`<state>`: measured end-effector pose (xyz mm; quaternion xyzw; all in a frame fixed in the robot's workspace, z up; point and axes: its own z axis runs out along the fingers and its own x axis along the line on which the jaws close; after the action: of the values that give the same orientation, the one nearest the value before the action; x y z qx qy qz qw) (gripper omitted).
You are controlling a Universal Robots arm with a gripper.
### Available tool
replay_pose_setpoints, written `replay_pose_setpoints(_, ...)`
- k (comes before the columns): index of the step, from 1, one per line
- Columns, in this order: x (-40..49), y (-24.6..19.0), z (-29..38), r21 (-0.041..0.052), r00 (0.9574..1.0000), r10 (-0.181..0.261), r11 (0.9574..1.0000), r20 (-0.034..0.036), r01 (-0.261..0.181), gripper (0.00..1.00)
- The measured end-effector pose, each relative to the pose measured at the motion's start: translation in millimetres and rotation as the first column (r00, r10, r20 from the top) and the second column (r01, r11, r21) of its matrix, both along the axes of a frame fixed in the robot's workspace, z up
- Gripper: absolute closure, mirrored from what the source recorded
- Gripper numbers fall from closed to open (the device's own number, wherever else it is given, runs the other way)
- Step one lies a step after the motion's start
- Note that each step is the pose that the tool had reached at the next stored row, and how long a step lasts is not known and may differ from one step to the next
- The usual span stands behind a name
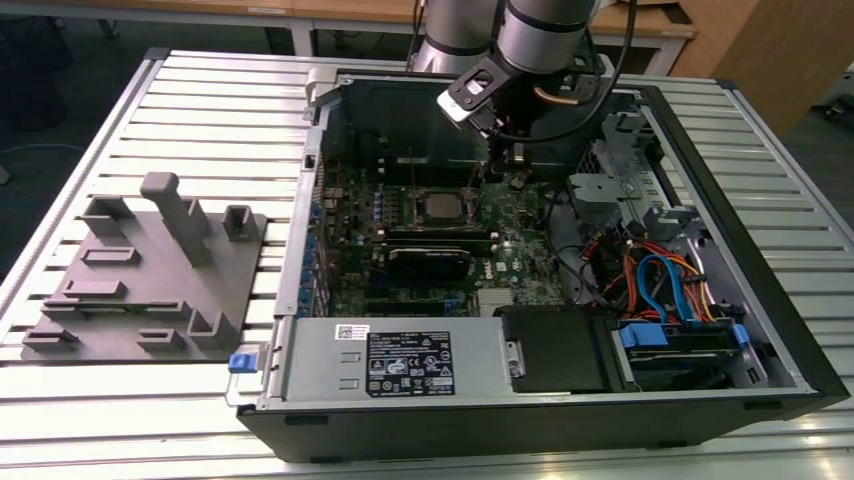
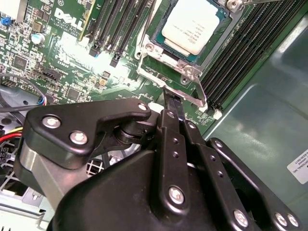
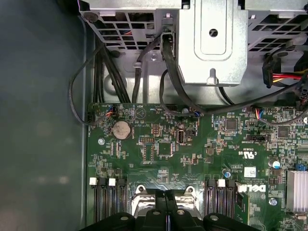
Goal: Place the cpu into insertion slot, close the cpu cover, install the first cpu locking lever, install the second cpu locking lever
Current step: 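Close the cpu cover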
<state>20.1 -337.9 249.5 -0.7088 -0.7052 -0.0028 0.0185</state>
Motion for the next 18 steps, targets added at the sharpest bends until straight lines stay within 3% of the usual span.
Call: replay_pose_setpoints(18, -5.8, 0.0, -0.7, 0.0000, 1.0000, 0.000, 1.0000, 0.0000, 0.000, 0.90)
